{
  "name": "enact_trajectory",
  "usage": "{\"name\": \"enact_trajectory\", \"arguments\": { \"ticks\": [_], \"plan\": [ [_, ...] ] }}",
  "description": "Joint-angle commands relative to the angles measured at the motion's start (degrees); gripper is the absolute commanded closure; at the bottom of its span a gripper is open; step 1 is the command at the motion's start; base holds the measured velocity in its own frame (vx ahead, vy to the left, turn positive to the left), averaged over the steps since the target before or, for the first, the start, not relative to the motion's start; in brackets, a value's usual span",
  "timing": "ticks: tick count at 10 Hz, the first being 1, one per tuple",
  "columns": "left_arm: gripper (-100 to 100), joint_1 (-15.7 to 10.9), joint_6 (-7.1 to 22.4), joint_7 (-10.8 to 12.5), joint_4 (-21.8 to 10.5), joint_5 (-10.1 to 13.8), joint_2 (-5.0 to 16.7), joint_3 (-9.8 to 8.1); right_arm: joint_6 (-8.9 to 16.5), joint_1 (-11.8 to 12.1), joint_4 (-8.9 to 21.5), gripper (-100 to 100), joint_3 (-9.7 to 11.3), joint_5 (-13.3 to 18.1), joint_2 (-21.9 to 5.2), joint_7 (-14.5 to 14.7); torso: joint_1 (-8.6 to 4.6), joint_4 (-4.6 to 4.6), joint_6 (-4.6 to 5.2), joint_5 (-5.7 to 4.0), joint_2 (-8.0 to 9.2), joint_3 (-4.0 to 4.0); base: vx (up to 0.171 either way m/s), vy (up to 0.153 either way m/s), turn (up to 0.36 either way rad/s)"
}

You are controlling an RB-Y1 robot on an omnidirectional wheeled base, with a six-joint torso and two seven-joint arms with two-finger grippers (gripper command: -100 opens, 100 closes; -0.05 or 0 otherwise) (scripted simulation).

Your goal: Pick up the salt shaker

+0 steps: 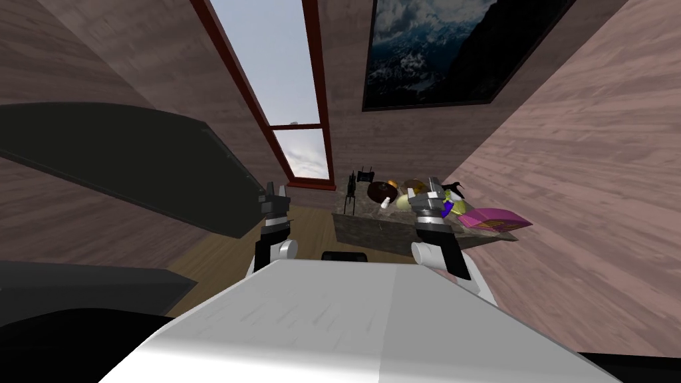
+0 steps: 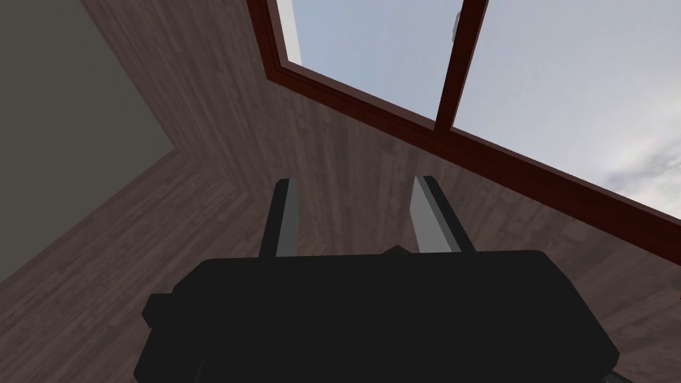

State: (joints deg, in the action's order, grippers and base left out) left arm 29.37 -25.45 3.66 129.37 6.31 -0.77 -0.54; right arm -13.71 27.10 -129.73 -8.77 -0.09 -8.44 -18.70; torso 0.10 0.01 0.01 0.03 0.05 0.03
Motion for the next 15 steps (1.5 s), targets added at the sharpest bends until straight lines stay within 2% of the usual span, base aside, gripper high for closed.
{"name": "enact_trajectory", "arguments": {
  "ticks": [1,2,3,6,7,8,9,10,13,14,15],
  "plan": [
    [0,0.0,0.0,0.0,0.0,0.0,0.0,0.0,2.86,-1.04,1.34,-100,-1.1,-1.06,-0.65,-2.86,0.0,0.0,0.0,0.0,0.0,0.0,-0.013,0.039,0.068],
    [0,0.0,0.0,0.0,0.0,0.0,0.0,0.0,3.86,-1.04,1.34,-100,-1.1,-1.06,-0.65,-4.28,0.02,0.0,-0.01,0.0,0.0,0.0,-0.009,0.033,0.022],
    [0,0.0,0.0,0.0,0.0,0.0,0.0,0.0,5.97,-1.97,2.4,-100,-2.13,-2.1,-1.29,-6.13,0.01,0.0,0.0,0.0,-0.02,-0.01,-0.012,0.04,0.054],
    [0,0.0,0.0,0.0,0.0,0.0,0.0,0.0,10.68,-2.98,3.53,-100,-3.17,-3.2,-1.92,-10.85,0.04,-0.01,-0.01,0.0,-0.02,-0.01,-0.012,0.038,0.04],
    [0,0.0,0.0,0.0,0.0,0.0,0.0,0.0,12.55,-4.07,4.71,-100,-4.18,-4.35,-2.55,-12.49,0.02,0.0,0.0,0.01,0.0,0.0,-0.02,0.039,0.057],
    [0,0.0,0.0,0.0,0.0,0.0,0.0,0.0,13.98,-4.07,4.71,-100,-4.18,-4.35,-2.55,-14.25,0.02,0.0,-0.01,0.0,0.02,0.01,-0.008,0.032,0.027],
    [0,0.0,0.0,0.0,0.0,0.0,0.0,0.0,14.35,-4.07,4.71,-100,-4.18,-4.35,-2.55,-14.64,0.01,0.0,0.0,0.0,-0.01,-0.01,0.002,0.014,-0.005],
    [0,0.0,0.0,0.0,0.0,0.0,0.0,0.0,16.84,-5.23,5.95,-100,-5.18,-5.55,-3.2,-16.99,-0.05,-0.01,0.01,-0.01,-0.04,-0.02,-0.008,0.028,0.054],
    [0,0.0,0.0,0.0,0.0,0.0,0.0,0.0,21.52,-6.46,7.24,-100,-6.16,-6.79,-3.85,-21.52,0.04,-0.01,-0.01,0.01,-0.03,-0.02,-0.009,0.037,0.037],
    [0,0.0,0.0,0.0,0.0,0.0,0.0,0.0,22.12,-6.46,7.24,-100,-6.16,-6.79,-3.85,-21.74,0.02,-0.01,0.01,0.01,-0.02,-0.01,-0.004,0.013,-0.006],
    [0,0.0,0.0,0.0,0.0,0.0,0.0,0.0,24.33,-7.75,8.57,-100,-7.09,-8.06,-4.53,-24.13,-0.05,0.0,0.01,-0.01,-0.02,-0.01,-0.008,0.02,0.044]
  ]
}}
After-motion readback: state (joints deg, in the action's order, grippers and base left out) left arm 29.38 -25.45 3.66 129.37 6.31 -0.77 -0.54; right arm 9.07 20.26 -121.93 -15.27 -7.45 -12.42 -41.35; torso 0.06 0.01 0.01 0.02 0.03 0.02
